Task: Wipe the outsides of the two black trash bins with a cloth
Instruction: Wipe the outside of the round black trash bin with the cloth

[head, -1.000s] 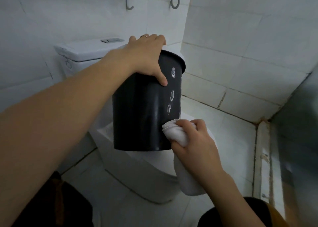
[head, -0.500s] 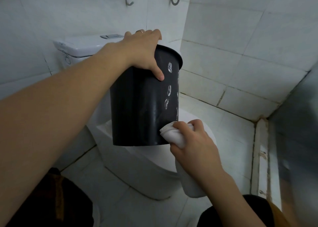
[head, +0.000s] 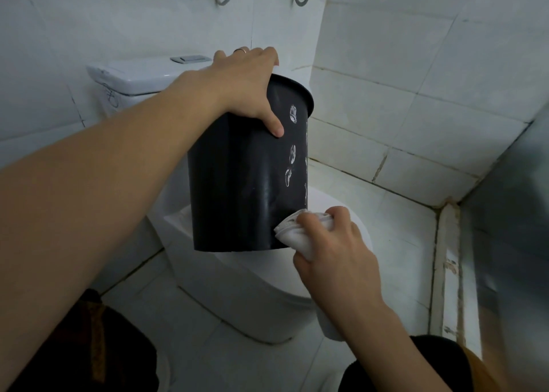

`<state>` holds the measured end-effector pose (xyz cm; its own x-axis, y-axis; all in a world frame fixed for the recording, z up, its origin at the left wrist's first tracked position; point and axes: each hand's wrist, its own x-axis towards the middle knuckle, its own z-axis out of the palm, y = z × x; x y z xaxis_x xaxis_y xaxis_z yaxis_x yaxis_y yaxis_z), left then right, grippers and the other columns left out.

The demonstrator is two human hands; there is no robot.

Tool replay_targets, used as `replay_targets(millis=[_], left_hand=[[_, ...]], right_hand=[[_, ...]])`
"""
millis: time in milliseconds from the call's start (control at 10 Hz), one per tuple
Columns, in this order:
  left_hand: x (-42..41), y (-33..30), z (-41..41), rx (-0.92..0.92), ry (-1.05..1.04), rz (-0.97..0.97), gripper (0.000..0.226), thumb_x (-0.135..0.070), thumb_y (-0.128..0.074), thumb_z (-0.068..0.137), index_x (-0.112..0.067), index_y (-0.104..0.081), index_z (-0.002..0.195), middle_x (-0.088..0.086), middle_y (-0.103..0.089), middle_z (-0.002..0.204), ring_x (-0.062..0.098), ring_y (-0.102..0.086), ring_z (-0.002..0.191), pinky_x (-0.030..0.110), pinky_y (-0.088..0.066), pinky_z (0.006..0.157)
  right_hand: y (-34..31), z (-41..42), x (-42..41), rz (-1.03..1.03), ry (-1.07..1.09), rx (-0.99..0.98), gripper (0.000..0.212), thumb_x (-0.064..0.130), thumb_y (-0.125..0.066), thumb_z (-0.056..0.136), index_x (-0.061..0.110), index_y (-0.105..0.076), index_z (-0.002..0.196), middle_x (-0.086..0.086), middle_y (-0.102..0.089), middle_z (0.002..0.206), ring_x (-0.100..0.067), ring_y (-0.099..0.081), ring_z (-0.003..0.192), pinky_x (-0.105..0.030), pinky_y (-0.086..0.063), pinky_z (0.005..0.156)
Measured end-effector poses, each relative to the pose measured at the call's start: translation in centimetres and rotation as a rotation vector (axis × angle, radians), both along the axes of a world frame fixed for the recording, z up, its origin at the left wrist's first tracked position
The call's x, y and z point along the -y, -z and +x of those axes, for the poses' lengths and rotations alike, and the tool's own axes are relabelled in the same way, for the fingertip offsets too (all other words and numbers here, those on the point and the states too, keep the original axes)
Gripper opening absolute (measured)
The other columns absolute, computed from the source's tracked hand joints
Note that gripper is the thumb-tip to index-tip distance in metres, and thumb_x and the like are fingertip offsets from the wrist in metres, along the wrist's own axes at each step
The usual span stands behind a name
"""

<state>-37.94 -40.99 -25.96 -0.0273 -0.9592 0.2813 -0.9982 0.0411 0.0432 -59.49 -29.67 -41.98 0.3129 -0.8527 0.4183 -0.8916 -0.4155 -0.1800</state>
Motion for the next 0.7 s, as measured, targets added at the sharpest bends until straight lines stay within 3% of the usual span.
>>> replay_targets(millis=[100, 300, 500, 700], left_hand=[[0.07, 0.05, 0.13, -0.006, -0.001, 0.005, 0.119, -0.07, -0.085, 0.045, -0.018, -0.035, 0.139, 0.004, -0.047, 0.141, 0.029, -0.039, 0.133, 0.05, -0.03, 0.103], [0.09, 0.07, 0.07, -0.008, 0.002, 0.004, 0.119, -0.069, -0.085, 0.046, -0.018, -0.034, 0.14, 0.003, -0.046, 0.142, 0.029, -0.038, 0.134, 0.05, -0.03, 0.104], [0.14, 0.04, 0.13, -0.011, -0.006, 0.005, 0.119, -0.07, -0.085, 0.045, -0.018, -0.034, 0.139, 0.003, -0.046, 0.141, 0.029, -0.038, 0.133, 0.05, -0.03, 0.104], [0.2, 0.08, 0.03, -0.009, -0.005, 0.005, 0.119, -0.069, -0.085, 0.045, -0.017, -0.034, 0.14, 0.003, -0.046, 0.142, 0.029, -0.038, 0.134, 0.05, -0.03, 0.104]], right_hand=[[-0.25, -0.62, 0.62, -0.007, 0.077, -0.003, 0.043, 0.024, -0.073, 0.067, 0.031, -0.062, 0.108, -0.003, -0.05, 0.101, -0.022, -0.052, 0.076, -0.017, -0.011, 0.044], [-0.28, -0.29, -0.17, -0.038, 0.009, -0.023, 0.046, 0.023, -0.076, 0.062, 0.028, -0.061, 0.105, -0.005, -0.053, 0.101, -0.024, -0.054, 0.076, -0.019, -0.021, 0.042], [-0.1, -1.13, 0.8, -0.012, 0.079, -0.031, 0.044, 0.025, -0.075, 0.067, 0.03, -0.061, 0.108, -0.004, -0.051, 0.102, -0.022, -0.053, 0.077, -0.019, -0.018, 0.044], [-0.02, -0.34, 0.46, 0.023, -0.007, -0.01, 0.042, 0.025, -0.072, 0.068, 0.031, -0.059, 0.108, -0.003, -0.051, 0.104, -0.023, -0.054, 0.081, -0.021, -0.026, 0.043]])
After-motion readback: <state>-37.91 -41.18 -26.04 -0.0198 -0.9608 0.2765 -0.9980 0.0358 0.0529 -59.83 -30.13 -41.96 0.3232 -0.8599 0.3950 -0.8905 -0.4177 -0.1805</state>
